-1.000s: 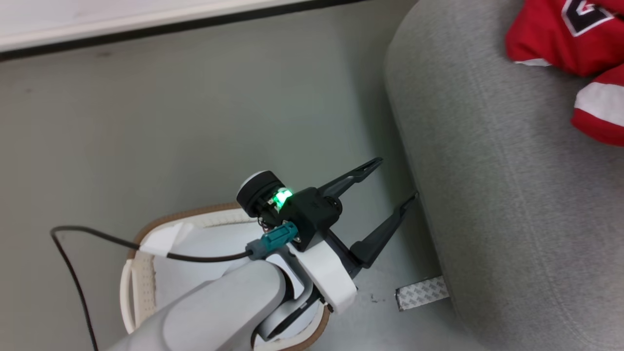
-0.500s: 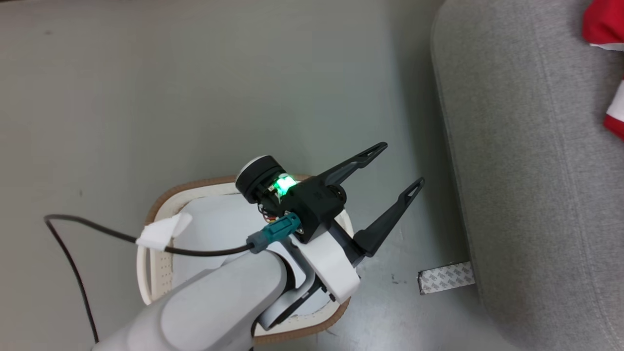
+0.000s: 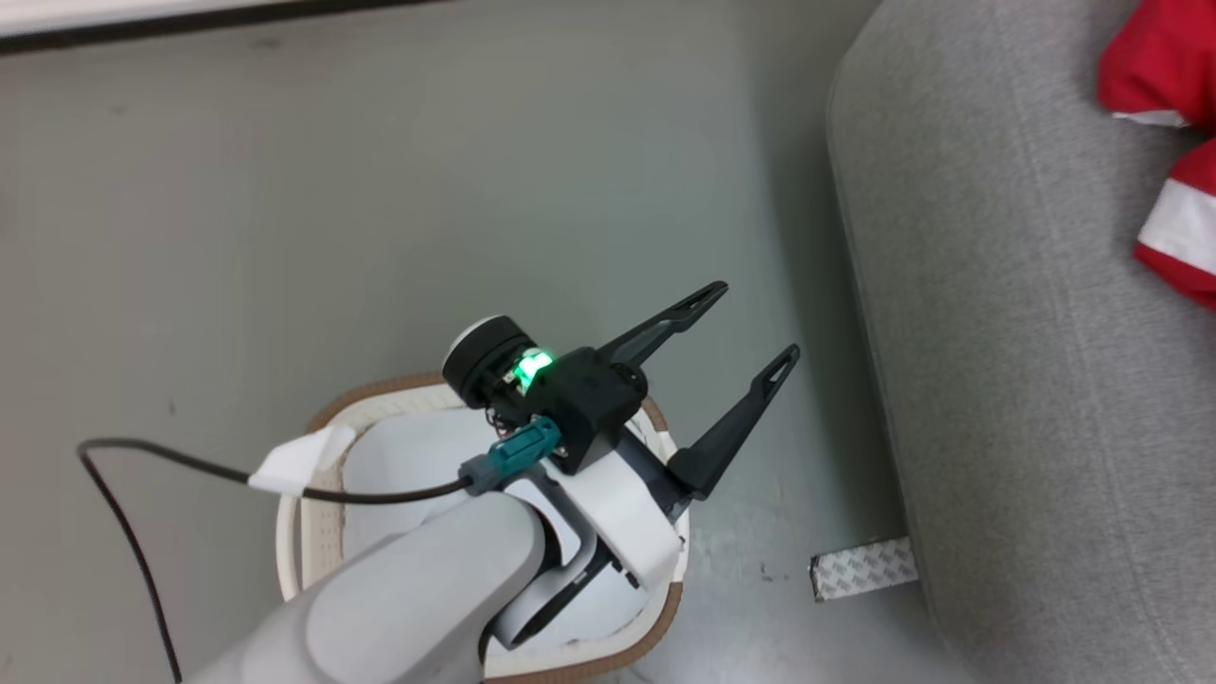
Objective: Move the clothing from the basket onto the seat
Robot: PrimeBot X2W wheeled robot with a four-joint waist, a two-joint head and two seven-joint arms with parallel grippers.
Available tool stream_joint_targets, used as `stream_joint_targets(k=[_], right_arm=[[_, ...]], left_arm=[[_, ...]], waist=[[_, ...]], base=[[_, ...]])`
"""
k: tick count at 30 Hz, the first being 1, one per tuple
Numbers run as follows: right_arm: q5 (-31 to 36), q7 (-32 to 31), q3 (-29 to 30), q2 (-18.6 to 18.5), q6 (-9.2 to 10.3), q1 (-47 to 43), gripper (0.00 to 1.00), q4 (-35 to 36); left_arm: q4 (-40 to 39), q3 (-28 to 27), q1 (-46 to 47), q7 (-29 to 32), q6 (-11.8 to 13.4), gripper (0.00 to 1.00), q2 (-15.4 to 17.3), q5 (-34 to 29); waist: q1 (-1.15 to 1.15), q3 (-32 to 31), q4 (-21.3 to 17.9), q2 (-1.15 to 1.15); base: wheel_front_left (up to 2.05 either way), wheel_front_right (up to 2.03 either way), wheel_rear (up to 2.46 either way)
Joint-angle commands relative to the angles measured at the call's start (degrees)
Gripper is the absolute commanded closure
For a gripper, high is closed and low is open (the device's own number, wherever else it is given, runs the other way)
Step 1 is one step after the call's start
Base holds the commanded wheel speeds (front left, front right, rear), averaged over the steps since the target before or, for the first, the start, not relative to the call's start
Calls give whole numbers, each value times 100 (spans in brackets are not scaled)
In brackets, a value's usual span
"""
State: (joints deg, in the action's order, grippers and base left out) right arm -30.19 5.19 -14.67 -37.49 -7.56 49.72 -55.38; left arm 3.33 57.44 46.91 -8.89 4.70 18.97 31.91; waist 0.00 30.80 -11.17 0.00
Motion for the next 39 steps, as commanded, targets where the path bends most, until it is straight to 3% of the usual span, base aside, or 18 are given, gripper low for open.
stream_joint_targets(k=[1, 13, 23, 29, 31, 39], right_arm=[[-63, 63, -119, -84, 15, -128, 0, 19], [-481, 286, -944, -565, 15, -563, 0, 848], [-935, 495, -738, -317, 15, -1198, 0, 2217], [-724, 569, -264, 110, 14, -1796, 0, 2944], [-557, 591, -50, 318, 15, -2069, 0, 3153], [200, 536, 729, 1463, 14, -3422, 0, 4003]], left_arm=[[43, -30, -120, -95, 25, 0, 57, 46], [74, -404, -744, -438, 311, 0, 287, 399], [-202, -1348, -1543, -621, 786, 0, 664, 746], [-449, -2039, -2205, -624, 1076, 0, 818, 647], [-527, -2358, -2511, -623, 1140, 0, 733, 624], [-518, -3542, -3696, -626, 1037, 0, 309, 336]], waist=[[0, -285, -79, 0], [0, -1482, -112, 0], [0, -2451, 280, 0], [0, -2743, 557, 0], [0, -2808, 641, 0], [0, -2963, 934, 0]], base=[[0, 0, 0], [0, 0, 0], [0, 0, 0], [0, 0, 0], [0, 0, 0], [0, 0, 0]])
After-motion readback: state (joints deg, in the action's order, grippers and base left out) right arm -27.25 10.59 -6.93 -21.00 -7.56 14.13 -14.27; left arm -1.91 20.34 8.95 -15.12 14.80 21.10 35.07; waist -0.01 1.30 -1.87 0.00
